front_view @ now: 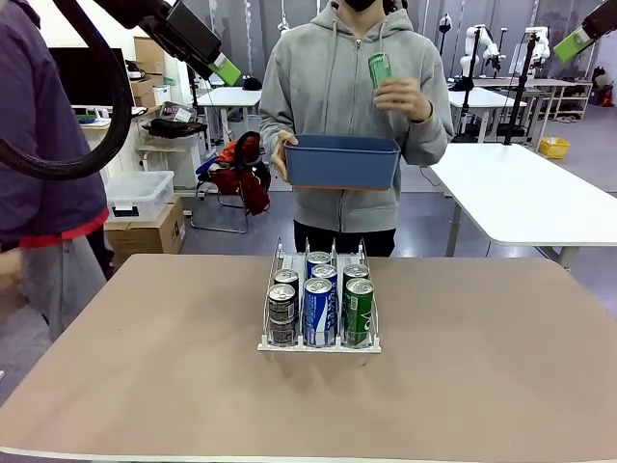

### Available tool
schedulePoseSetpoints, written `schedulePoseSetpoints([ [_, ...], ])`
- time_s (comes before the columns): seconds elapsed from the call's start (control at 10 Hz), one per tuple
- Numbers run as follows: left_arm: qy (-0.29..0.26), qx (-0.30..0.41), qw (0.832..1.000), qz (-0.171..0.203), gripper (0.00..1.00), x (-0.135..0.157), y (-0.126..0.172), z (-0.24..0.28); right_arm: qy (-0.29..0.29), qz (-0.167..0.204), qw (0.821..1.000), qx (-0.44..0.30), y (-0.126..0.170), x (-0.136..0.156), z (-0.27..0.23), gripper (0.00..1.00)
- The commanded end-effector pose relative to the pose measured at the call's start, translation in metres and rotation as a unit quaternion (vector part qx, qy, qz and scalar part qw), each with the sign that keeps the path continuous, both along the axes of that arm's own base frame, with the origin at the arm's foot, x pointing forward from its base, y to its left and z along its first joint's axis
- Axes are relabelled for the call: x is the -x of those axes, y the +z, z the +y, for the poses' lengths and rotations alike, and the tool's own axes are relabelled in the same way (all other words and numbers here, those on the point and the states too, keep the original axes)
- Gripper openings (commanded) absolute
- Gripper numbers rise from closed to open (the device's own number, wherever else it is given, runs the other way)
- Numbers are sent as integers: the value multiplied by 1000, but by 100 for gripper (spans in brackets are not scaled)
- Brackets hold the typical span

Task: Fill the beverage cans into the dispenser.
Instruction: Pick up the Sprite handed by the human.

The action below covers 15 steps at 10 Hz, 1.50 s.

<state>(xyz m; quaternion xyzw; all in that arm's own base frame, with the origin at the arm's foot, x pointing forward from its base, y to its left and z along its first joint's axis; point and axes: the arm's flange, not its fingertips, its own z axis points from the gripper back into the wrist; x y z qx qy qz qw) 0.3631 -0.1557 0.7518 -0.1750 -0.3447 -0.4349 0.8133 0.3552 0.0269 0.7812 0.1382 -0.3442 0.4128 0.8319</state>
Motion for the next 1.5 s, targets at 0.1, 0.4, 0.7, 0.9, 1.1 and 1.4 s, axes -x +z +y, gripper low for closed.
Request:
schedulePoseSetpoints([
  [0.1, 1, 1, 1000, 4, 100, 0, -2, 1, 1, 1, 1000, 0, -1, 1, 0, 100],
  [0.4, 1, 1, 1000, 4, 100, 0, -2, 1, 1, 1, 1000, 0, -1, 1, 0, 100],
  [0.7, 1, 1, 1000, 4, 100, 0, -2, 1, 1, 1, 1000, 0, -1, 1, 0, 100],
  [0.9, 1, 1, 1000, 4, 100, 0, -2, 1, 1, 1, 1000, 0, -1, 1, 0, 100],
  [1.1, 1, 1, 1000, 4, 100, 0, -2, 1, 1, 1, 1000, 0, -1, 1, 0, 100],
  [1.4, 1, 1, 1000, 4, 100, 0, -2, 1, 1, 1, 1000, 0, -1, 1, 0, 100],
])
